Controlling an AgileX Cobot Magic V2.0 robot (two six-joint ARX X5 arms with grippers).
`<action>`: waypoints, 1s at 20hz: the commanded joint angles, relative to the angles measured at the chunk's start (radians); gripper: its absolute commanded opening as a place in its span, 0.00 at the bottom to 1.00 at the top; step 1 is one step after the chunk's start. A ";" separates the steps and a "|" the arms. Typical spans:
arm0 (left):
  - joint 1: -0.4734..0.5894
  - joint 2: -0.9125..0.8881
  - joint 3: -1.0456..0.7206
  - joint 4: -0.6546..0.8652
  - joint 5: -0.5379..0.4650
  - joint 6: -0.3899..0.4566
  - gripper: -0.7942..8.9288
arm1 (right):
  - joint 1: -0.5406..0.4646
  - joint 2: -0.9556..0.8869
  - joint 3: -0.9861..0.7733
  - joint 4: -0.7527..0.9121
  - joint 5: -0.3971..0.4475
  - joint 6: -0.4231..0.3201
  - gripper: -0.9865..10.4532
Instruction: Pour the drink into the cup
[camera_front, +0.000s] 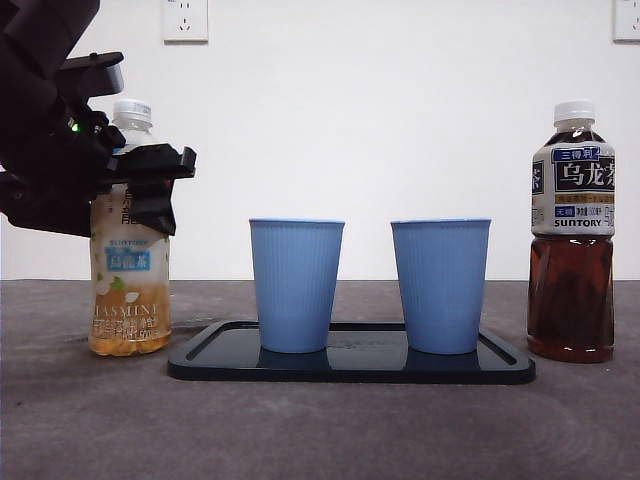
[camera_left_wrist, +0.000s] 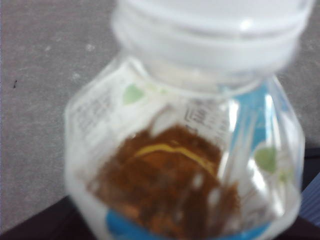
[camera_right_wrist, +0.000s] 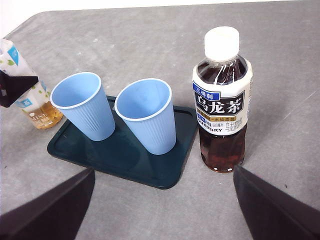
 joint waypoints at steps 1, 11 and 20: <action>-0.005 0.001 0.017 0.019 -0.003 -0.005 0.53 | 0.004 0.002 0.012 0.012 0.004 -0.014 0.47; -0.071 -0.332 0.021 -0.333 -0.002 -0.047 0.57 | 0.005 0.002 0.007 0.012 -0.016 -0.015 0.47; -0.166 -0.881 0.036 -0.798 0.407 -0.109 0.56 | 0.005 0.002 0.007 -0.005 -0.293 -0.036 0.47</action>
